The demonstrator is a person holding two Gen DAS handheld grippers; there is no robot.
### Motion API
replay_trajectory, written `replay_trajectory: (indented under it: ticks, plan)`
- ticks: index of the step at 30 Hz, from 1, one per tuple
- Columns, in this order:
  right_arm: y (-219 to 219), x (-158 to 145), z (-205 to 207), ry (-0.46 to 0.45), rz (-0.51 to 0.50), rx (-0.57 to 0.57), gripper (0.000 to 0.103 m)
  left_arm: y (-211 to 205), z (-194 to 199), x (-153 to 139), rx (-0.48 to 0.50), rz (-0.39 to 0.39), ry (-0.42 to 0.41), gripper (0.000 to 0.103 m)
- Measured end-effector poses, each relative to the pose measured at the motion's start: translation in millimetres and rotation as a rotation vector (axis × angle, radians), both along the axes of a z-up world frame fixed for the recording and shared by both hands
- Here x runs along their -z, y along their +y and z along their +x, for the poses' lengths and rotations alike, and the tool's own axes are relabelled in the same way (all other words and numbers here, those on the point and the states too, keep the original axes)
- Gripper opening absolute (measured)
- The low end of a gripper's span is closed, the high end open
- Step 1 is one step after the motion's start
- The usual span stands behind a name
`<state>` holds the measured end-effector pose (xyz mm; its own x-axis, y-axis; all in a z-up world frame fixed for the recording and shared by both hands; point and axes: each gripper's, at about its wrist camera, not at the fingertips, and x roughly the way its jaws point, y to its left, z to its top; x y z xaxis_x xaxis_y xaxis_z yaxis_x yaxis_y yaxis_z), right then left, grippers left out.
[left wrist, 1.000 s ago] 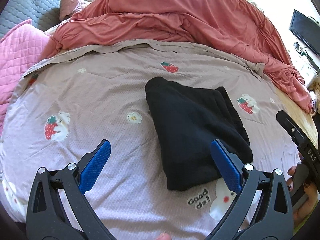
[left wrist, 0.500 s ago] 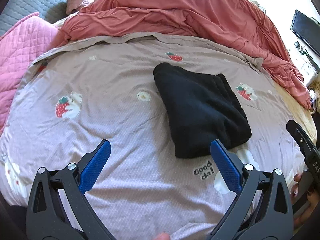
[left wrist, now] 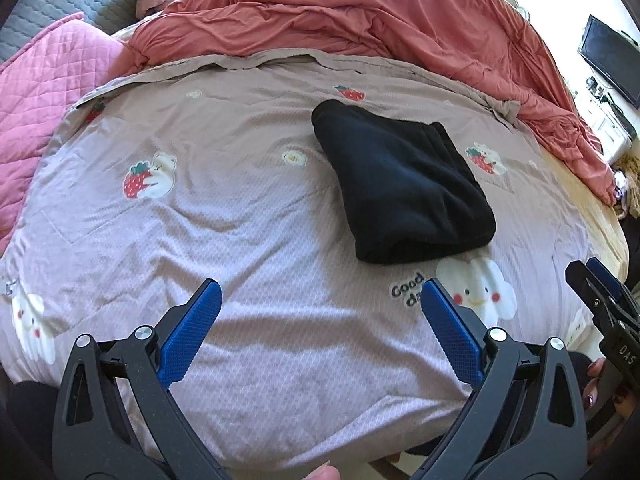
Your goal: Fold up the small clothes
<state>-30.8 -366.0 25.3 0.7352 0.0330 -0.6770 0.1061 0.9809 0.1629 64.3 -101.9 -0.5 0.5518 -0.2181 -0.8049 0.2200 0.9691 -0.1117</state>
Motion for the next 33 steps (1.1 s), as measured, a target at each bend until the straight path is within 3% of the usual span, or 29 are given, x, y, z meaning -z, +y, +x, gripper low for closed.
replay_trajectory:
  ticks: [16, 33]
  plan:
    - [9, 14, -7, 0.059, -0.044, -0.014, 0.098, 7, -23, 27, -0.031, 0.003, 0.055, 0.093]
    - [6, 15, -5, 0.067, -0.049, -0.014, 0.098, 14, -21, 22, -0.059, 0.005, 0.042, 0.094]
